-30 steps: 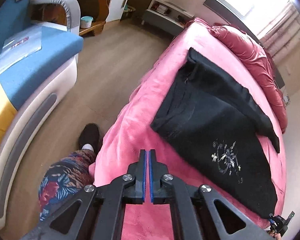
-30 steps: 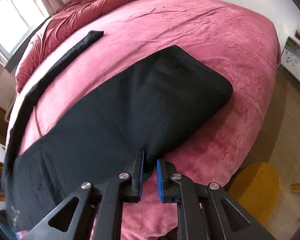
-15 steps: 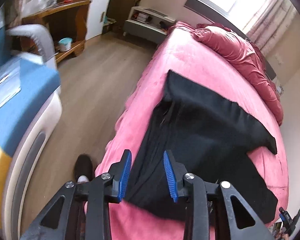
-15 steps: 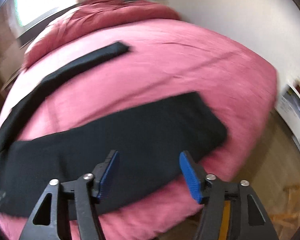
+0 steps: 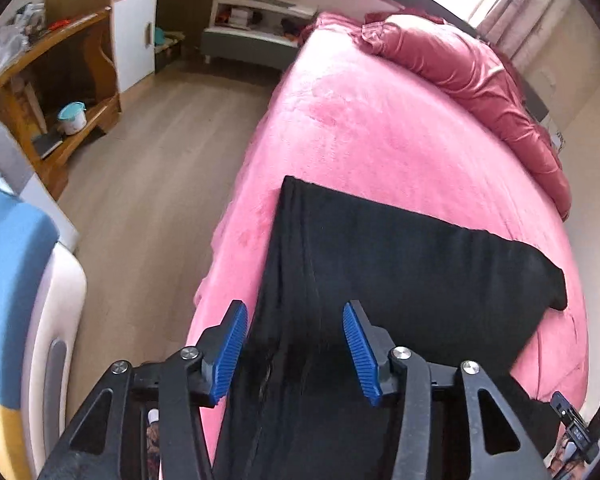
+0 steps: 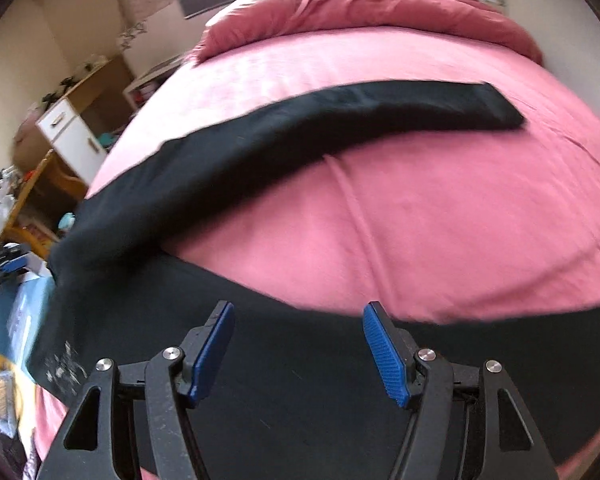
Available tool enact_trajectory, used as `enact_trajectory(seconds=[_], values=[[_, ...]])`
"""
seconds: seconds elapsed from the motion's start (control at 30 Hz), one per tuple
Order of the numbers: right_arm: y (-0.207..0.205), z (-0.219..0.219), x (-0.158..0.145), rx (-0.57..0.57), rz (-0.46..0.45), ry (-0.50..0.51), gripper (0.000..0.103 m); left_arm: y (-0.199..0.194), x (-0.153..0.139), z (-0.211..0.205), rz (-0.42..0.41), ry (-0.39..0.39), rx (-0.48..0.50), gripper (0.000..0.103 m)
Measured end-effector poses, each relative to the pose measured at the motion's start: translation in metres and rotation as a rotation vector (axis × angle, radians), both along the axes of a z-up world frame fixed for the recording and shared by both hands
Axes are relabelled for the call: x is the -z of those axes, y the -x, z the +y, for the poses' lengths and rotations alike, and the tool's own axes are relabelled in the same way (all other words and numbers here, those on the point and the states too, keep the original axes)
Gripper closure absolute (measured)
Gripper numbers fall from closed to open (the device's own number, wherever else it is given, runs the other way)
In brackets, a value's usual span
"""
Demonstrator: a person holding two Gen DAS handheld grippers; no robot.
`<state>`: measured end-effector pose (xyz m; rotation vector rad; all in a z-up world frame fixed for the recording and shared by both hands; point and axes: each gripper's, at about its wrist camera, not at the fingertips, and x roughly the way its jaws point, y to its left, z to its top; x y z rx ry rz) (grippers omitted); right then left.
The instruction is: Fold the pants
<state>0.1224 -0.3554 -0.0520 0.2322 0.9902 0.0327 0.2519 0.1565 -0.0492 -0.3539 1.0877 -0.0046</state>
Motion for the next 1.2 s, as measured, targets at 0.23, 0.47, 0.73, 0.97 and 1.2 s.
enact_trajectory(seconds=[0.23, 0.47, 0.73, 0.97, 1.2], values=[[-0.036, 0.041, -0.001, -0.067, -0.014, -0.021, 0.035, -0.068, 0.033, 0.009, 0.072, 0.009, -0.029, 0.048], [-0.057, 0.047, 0.008, -0.069, 0.0, -0.046, 0.035, -0.114, 0.059, 0.018, 0.127, 0.057, -0.06, 0.041], [-0.063, 0.039, 0.015, -0.043, 0.019, -0.062, 0.033, -0.132, 0.064, 0.005, 0.12, -0.012, -0.057, 0.042], [-0.062, 0.033, 0.021, -0.023, 0.028, -0.056, 0.032, -0.112, 0.033, -0.015, -0.018, -0.099, 0.048, 0.096], [-0.061, 0.025, 0.021, 0.0, 0.027, -0.059, 0.032, -0.043, -0.055, -0.037, -0.301, 0.066, 0.235, 0.096]])
